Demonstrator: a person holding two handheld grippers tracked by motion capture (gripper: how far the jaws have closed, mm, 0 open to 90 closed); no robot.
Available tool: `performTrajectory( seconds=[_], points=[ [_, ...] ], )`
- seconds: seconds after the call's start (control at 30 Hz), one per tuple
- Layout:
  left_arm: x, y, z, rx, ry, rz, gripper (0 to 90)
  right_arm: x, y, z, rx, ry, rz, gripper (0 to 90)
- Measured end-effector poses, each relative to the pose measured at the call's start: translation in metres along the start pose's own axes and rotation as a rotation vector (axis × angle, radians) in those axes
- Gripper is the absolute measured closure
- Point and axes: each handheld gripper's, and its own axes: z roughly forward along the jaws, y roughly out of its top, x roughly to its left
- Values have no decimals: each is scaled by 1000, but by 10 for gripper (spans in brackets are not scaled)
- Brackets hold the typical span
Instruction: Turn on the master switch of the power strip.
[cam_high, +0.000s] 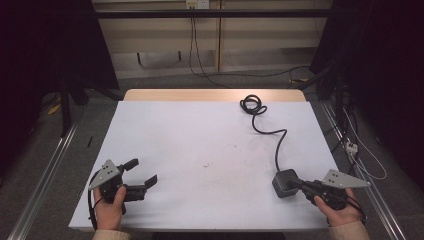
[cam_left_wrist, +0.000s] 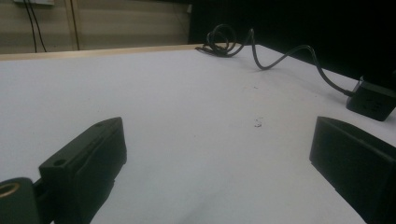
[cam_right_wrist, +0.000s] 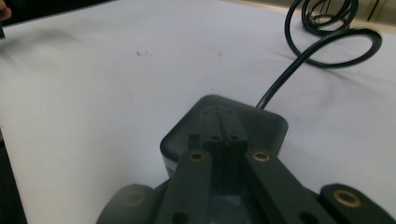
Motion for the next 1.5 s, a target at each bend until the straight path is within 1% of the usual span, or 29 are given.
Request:
performTrajectory(
  seconds=[0.07, 0.17, 0.23, 0.43, 0.53, 0.87, 1.07, 1.23, 1.37, 1.4, 1.5],
  points=[
    [0, 0, 0, 4, 0, 2, 34, 0, 1, 0, 5, -1, -11, 900],
    [0, 0, 0, 1, -1, 3, 34, 0, 0, 0, -5, 4, -5, 900],
    [0, 0, 0, 3, 1, 1, 34, 0, 0, 0, -3, 3, -11, 900],
    [0, 0, 0, 1, 1, 1, 34, 0, -1, 0, -7, 4, -3, 900],
    [1, 0, 0, 0, 1, 0, 34, 0, 0, 0, -4, -1, -7, 900],
    [2, 1, -1, 2, 1, 0, 34, -1, -1, 0, -15, 6, 13, 900],
    [1, 1, -1, 0, 2, -2, 34, -1, -2, 0, -19, 4, 10, 900],
    [2, 1, -1, -6, 2, -4, 34, -2, -3, 0, -24, 10, 24, 900],
    [2, 1, -1, -6, 1, -2, 34, -1, -2, 0, -20, 4, 18, 900],
    [2, 1, -1, -6, 1, -1, 34, -1, -2, -1, -28, 8, 24, 900],
    [2, 1, -1, -5, 1, -2, 34, -1, -2, -1, -28, 9, 28, 900]
  ],
)
